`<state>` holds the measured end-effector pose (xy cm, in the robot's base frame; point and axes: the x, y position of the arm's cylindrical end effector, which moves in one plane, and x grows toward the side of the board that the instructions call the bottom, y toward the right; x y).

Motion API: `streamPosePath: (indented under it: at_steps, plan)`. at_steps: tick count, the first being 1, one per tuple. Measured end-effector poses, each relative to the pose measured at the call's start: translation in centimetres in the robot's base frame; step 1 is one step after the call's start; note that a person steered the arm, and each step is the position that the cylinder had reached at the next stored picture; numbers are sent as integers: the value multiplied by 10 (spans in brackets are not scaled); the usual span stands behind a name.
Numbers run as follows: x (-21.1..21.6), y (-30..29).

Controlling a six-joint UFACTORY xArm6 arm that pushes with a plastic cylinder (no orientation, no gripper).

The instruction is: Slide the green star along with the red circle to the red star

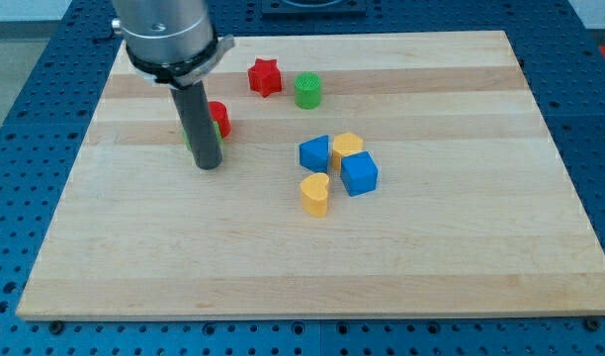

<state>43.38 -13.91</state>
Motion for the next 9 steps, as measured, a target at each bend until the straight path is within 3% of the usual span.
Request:
streamPosePath:
  at_steps: [4, 9]
  plan:
    - [-9, -71]
    - [-36, -39]
